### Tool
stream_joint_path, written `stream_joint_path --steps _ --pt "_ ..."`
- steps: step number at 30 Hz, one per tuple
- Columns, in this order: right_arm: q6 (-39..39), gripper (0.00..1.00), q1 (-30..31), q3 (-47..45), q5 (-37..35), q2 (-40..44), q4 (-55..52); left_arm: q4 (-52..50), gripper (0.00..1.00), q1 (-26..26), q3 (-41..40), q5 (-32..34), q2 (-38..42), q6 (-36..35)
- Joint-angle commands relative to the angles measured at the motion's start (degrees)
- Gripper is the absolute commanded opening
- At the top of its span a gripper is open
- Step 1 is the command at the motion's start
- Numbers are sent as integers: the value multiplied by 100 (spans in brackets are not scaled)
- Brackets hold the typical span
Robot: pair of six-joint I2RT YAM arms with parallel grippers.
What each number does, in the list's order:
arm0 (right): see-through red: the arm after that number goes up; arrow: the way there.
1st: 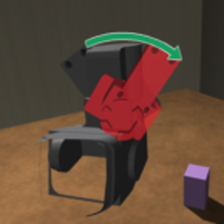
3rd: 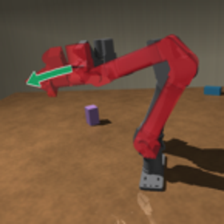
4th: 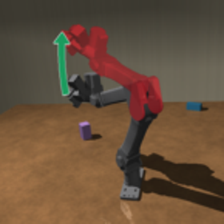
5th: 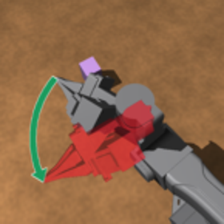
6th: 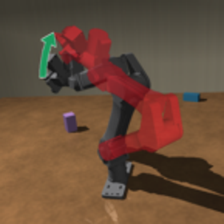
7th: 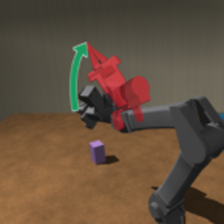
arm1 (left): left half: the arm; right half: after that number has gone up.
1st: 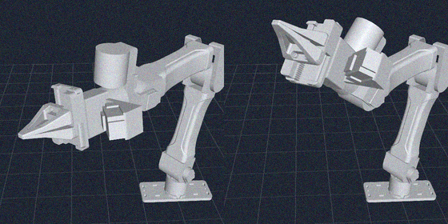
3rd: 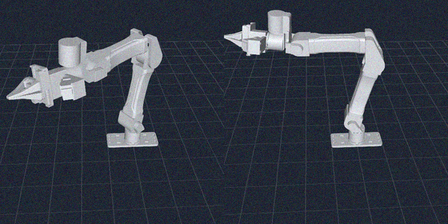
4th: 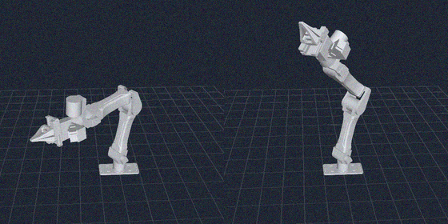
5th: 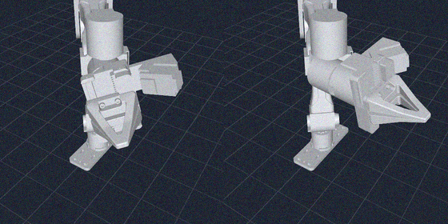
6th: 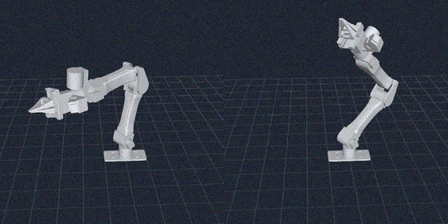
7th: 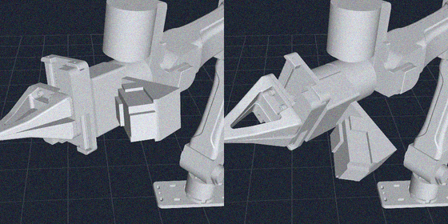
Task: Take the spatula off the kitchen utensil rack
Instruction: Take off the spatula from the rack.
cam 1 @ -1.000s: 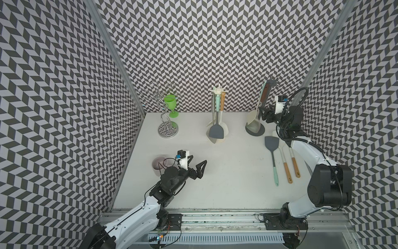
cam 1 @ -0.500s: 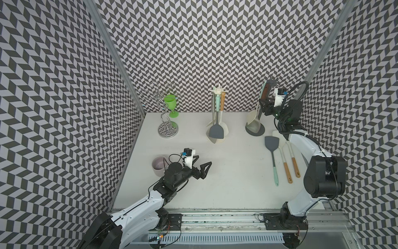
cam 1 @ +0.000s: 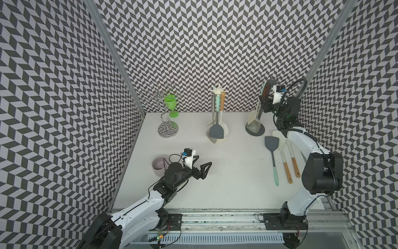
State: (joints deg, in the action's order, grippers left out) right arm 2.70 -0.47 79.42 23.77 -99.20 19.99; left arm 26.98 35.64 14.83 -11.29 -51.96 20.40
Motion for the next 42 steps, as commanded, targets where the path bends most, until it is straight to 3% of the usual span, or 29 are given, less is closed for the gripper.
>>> stream_joint_path --steps 1,6,13,26,37,42 --pt "-160 37 59 249 -66 -138 166 125 100 40 168 -14 -1 -93" --pt "-338 22 148 228 -219 -69 20 88 100 40 161 35 39 -109" --pt "-575 10 231 175 -434 165 -221 110 100 49 161 53 21 -111" --pt "-598 1 294 119 91 662 -773 82 100 75 134 154 107 -125" --pt "-123 0 343 -955 560 1634 -75 103 100 127 93 269 255 9" --pt "-74 0 658 -2109 170 2462 738 283 100 119 19 313 382 351"
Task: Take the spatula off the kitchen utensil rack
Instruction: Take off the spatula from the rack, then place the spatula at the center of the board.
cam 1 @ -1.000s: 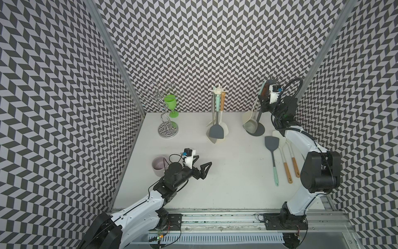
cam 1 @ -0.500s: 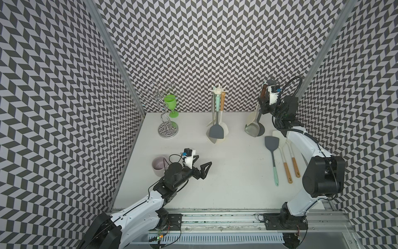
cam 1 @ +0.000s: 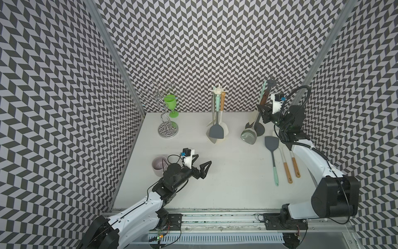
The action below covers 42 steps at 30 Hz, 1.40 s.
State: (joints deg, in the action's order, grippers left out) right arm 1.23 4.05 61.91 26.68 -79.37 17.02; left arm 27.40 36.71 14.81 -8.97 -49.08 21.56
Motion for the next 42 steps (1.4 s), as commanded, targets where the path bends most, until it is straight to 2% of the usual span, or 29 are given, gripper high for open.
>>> stream_joint_path --steps 1,3,8,13,19,24,27,31,39,42 --pt "41 0 324 -610 -282 647 1186 228 100 12 50 144 100 467" --pt "-35 0 540 -1028 -576 977 1483 205 100 3 166 65 109 995" --pt "-171 0 1036 -2067 -1319 1780 2440 228 100 3 884 -665 -146 2586" --pt "-158 0 1280 -2702 -1770 2505 2925 280 100 46 1864 -1326 -926 4083" --pt "-158 0 1414 -3407 -2042 3099 3732 36 100 392 3027 -1482 -2091 6220" --pt "-85 0 1440 -3810 -2200 3379 4150 -37 99 857 3893 -1413 -3067 7461" --pt "-23 0 1458 -4001 -2276 3509 4331 -459 98 1049 4531 -1455 -3658 7972" --pt "55 0 1499 -4213 -2378 3653 4488 -260 94 1236 5016 -1507 -4312 8634" --pt "62 0 1536 -4500 -2455 3995 4494 -138 86 1381 5806 -1685 -5341 9285" --pt "61 0 1541 -4577 -2442 4070 4486 4 75 1392 6125 -1912 -5732 9442"
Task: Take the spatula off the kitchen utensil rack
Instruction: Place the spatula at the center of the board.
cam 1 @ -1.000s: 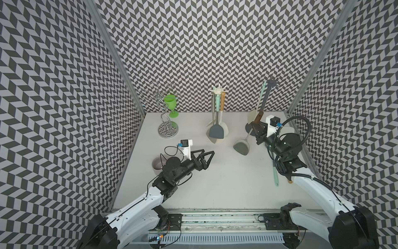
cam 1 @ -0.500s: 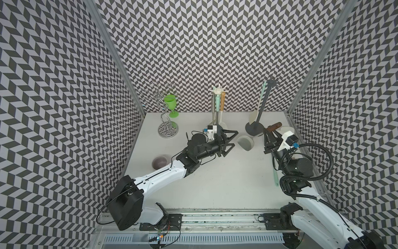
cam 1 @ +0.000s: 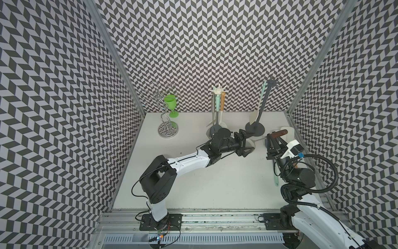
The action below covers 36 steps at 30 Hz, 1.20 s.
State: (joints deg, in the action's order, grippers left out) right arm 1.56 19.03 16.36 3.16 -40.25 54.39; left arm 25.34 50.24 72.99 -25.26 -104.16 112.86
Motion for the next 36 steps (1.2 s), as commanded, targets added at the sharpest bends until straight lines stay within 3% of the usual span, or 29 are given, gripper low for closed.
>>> stream_joint_path --steps 1,9,20,25,27,29,32,36 --pt "35 0 47 -44 -89 181 748 183 73 45 413 -342 -331 350" --pt "45 0 64 -112 -36 228 740 361 50 45 637 -410 -688 545" --pt "78 0 171 -188 -14 608 303 466 1 30 921 -598 -1033 582" --pt "85 0 199 -66 90 958 -323 468 0 22 1140 -641 -1209 485" --pt "153 15 202 51 106 1043 -669 428 0 7 1237 -623 -1278 410" --pt "206 23 202 235 213 1151 -1149 343 0 -20 1360 -595 -1333 255" --pt "469 48 207 604 -32 1297 -2189 122 0 -94 1533 -564 -1416 -1" --pt "589 65 209 1079 -302 1484 -3570 59 0 -219 1563 -465 -1517 -264"
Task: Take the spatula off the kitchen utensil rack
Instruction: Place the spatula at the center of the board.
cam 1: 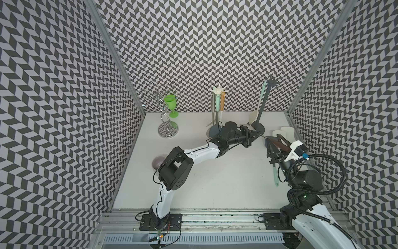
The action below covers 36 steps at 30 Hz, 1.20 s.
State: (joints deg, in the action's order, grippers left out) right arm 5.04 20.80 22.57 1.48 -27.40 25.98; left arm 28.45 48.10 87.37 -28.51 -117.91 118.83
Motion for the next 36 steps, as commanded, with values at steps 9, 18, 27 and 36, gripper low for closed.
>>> stream_joint_path --steps 9,18,27,36 --pt "1142 90 36 1563 -2230 -414 -3375 -1145 0 -246 395 97 -338 -1961" --pt "1879 100 30 2741 -2608 -1874 -4555 -2821 0 -272 1339 618 -757 -3765" --pt "1708 100 -155 2548 -1145 -2517 -4153 -4270 0 -78 2464 1128 -1486 -5456" --pt "1954 100 -740 2199 -679 -2670 -3868 -4862 0 243 3061 1507 -2090 -6304"
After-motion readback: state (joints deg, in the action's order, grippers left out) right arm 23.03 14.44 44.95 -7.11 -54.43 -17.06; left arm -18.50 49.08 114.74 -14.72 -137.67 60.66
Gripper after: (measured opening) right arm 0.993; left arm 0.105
